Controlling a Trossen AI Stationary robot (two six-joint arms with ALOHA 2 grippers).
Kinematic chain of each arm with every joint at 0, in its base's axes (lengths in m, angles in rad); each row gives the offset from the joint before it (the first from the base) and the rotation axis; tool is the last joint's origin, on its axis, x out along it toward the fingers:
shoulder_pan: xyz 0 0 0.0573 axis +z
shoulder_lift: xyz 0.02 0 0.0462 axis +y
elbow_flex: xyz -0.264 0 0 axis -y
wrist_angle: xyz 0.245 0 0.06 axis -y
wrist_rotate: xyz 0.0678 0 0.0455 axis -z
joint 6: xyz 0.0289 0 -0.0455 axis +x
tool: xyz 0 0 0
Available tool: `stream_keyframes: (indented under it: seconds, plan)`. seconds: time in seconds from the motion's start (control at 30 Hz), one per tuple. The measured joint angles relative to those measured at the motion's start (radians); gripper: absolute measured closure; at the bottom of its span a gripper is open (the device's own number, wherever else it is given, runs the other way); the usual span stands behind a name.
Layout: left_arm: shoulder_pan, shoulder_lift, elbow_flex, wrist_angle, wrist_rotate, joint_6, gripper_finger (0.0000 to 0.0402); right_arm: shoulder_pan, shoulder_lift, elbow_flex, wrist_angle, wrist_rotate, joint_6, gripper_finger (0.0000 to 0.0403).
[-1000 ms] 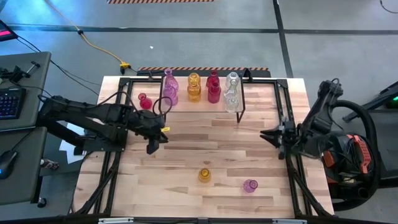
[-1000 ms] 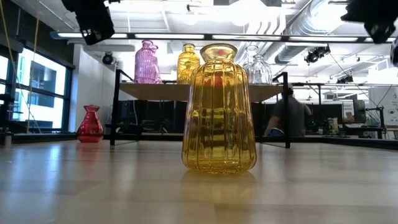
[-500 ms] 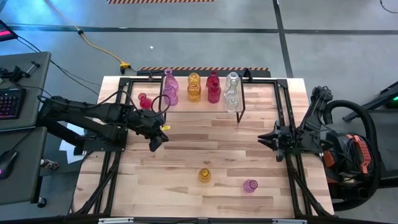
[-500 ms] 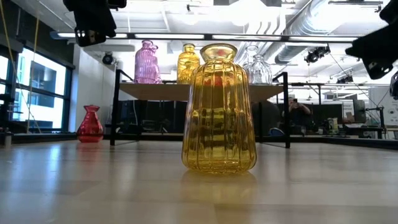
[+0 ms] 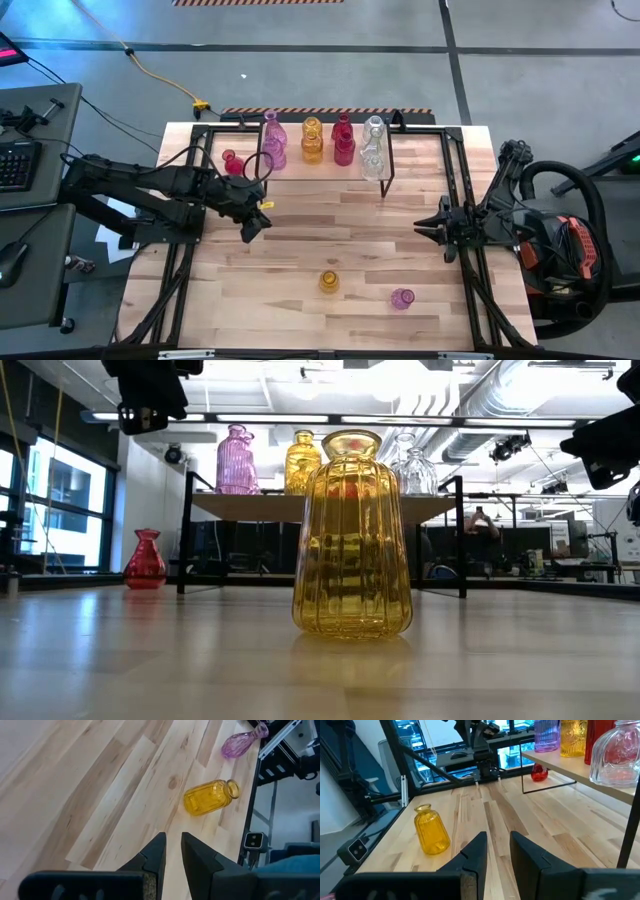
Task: Sort vases onto shelf
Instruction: Put the yellow vase on the shelf aligned with the other yellow vases
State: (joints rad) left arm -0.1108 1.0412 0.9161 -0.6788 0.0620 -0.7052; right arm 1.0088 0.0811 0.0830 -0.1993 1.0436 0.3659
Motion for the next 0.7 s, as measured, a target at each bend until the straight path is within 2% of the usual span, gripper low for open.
stream_keyframes:
  seconds: [0.27,0.47,0.7]
  plan:
    - [-0.001,0.000,0.000,0.140,-0.004,0.003,0.0348,0.000,0.000,0.000,-0.001,0.000,-0.006,0.0336]
    - [-0.020,0.000,0.000,0.270,-0.082,0.098,0.0348,0.000,0.000,0.000,-0.001,-0.003,-0.008,0.0336]
    - [-0.083,0.000,0.000,0.348,-0.180,0.200,0.0348,0.000,0.000,0.000,-0.001,-0.004,-0.008,0.0336]
